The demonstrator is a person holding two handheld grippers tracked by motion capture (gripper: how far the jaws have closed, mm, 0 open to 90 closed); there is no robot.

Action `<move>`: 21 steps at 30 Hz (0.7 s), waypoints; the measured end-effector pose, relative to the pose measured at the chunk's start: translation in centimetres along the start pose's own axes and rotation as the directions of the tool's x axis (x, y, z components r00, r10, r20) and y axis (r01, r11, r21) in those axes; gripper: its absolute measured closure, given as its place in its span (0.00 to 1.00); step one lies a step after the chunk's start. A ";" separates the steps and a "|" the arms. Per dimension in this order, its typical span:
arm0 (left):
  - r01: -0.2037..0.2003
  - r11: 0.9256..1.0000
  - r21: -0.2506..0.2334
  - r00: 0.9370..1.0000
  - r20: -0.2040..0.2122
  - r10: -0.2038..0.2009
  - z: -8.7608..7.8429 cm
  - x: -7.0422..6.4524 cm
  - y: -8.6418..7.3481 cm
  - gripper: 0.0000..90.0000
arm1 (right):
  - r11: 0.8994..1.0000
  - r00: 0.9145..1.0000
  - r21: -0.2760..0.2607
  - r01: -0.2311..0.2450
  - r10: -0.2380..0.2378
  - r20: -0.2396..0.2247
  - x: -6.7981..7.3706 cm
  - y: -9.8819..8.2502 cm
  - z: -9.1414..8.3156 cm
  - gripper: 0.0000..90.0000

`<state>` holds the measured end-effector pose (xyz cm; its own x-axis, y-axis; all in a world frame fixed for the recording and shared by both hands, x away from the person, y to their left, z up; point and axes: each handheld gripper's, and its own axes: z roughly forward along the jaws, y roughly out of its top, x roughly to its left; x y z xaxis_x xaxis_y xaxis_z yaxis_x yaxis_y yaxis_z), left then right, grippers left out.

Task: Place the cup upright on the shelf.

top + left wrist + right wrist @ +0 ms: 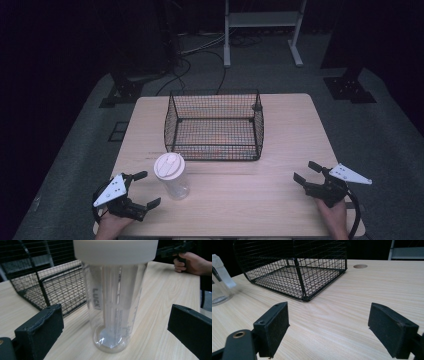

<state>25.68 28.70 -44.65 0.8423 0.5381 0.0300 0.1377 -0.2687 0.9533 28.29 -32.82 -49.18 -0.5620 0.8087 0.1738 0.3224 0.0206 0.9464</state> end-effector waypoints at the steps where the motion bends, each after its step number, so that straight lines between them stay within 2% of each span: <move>1: -0.004 1.000 0.006 1.000 0.005 0.004 0.2 0.1 0.2 0.00 | 1.000 1.000 0.000 0.002 -0.002 0.000 0.0 0.0 0.0 0.18; 4: -0.022 0.999 0.034 1.000 0.019 0.022 0.6 0.3 0.9 0.00 | 1.000 1.000 0.006 0.010 -0.010 -0.002 0.1 0.0 0.1 0.18; 7: -0.035 0.999 0.042 0.999 0.043 0.033 1.0 0.6 1.4 0.00 | 1.000 1.000 0.007 0.012 -0.012 -0.004 0.2 0.0 0.1 0.18; 10: -0.034 0.998 0.049 0.998 0.061 0.031 1.4 0.9 1.7 0.00 | 1.000 1.000 0.007 0.010 -0.009 -0.005 0.2 0.0 0.1 0.18; 11: -0.030 0.998 0.058 0.996 0.081 0.025 1.8 1.1 2.0 0.00 | 1.000 1.000 0.007 0.007 -0.007 -0.007 0.1 0.0 0.1 0.18; 21: -0.037 0.996 0.079 0.993 0.116 0.028 3.3 1.7 2.8 0.00 | 1.000 1.000 0.010 0.005 -0.005 -0.005 0.1 0.0 0.1 0.18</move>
<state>29.21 26.25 -42.88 0.9007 0.4339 0.0217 0.1465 -0.3506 0.9250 28.30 -32.65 -49.15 -0.5674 0.8057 0.1703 0.3271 0.0308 0.9445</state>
